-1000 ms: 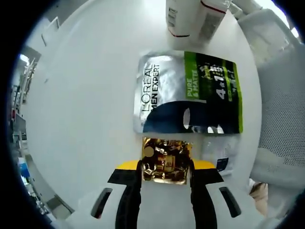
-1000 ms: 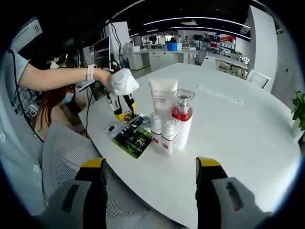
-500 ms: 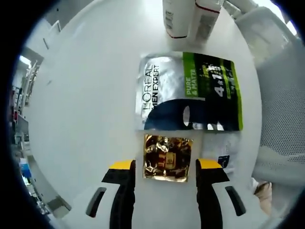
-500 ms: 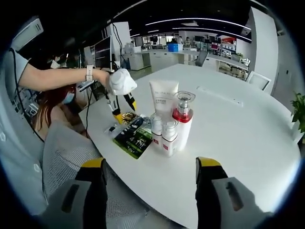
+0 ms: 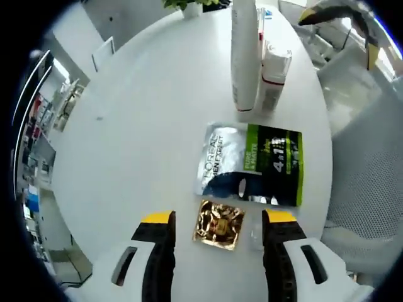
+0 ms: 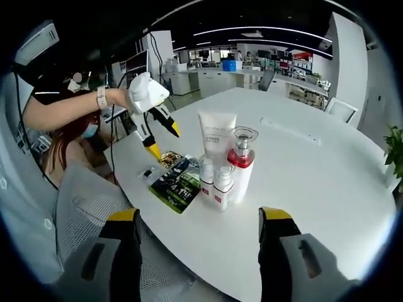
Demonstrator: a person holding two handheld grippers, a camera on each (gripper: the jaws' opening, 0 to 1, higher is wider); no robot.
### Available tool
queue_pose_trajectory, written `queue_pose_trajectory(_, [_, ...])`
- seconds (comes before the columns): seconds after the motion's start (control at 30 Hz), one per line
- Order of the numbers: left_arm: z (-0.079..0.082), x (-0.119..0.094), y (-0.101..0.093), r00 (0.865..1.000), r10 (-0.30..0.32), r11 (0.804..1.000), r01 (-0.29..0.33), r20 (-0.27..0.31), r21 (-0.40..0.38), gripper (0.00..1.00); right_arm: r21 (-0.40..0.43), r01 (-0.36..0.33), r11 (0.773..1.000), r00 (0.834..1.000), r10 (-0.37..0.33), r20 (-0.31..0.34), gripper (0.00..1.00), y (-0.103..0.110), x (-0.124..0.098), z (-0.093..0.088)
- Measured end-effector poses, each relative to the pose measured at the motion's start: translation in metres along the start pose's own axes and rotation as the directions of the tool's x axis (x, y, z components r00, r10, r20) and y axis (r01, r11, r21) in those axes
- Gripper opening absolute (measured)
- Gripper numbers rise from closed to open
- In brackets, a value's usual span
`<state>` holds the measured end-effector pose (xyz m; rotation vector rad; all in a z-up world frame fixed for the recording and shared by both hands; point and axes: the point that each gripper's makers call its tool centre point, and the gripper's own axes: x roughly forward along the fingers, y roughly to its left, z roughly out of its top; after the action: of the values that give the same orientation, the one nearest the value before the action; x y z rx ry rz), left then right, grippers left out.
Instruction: Arrange the skincare products in the storage area until every visible bottle or jar stands upright without overlapping.
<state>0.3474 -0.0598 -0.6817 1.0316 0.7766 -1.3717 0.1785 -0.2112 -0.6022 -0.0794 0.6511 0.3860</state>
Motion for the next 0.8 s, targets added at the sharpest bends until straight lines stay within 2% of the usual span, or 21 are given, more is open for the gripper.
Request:
queue_pose_trajectory(0.13, [0.015,-0.018,-0.004,0.996,0.039,0.999,-0.038,0.083,-0.021,0.56,-0.013,0.004,1.000,1.000,-0.004,0.011,0.77,-0.001,-0.001,0.006])
queue_pose_trajectory(0.23, [0.021,-0.029,-0.007,0.990,0.069,0.996,-0.062,0.124,-0.059,0.60,-0.023,0.010,1.000,1.000,-0.009,0.015,0.77,-0.001,-0.002,0.008])
queue_pose_trajectory(0.37, [0.026,-0.044,-0.014,0.976,0.104,0.989,-0.081,0.192,-0.124,0.62,-0.032,0.013,0.999,1.000,-0.012,0.018,0.77,-0.001,-0.003,0.010])
queue_pose_trajectory(0.57, [0.024,-0.061,-0.025,0.952,0.164,0.973,-0.113,0.259,-0.201,0.66,-0.042,0.016,0.999,1.000,-0.016,0.022,0.77,0.000,-0.004,0.012])
queue_pose_trajectory(0.7, [0.022,-0.067,-0.030,0.935,0.197,0.955,-0.115,0.295,-0.272,0.70,-0.047,0.017,0.999,1.000,-0.016,0.025,0.78,0.001,-0.003,0.013])
queue_pose_trajectory(0.8, [0.022,-0.072,-0.034,0.926,0.212,0.948,-0.117,0.313,-0.297,0.74,-0.048,0.017,0.999,0.999,-0.016,0.028,0.79,0.002,-0.003,0.013])
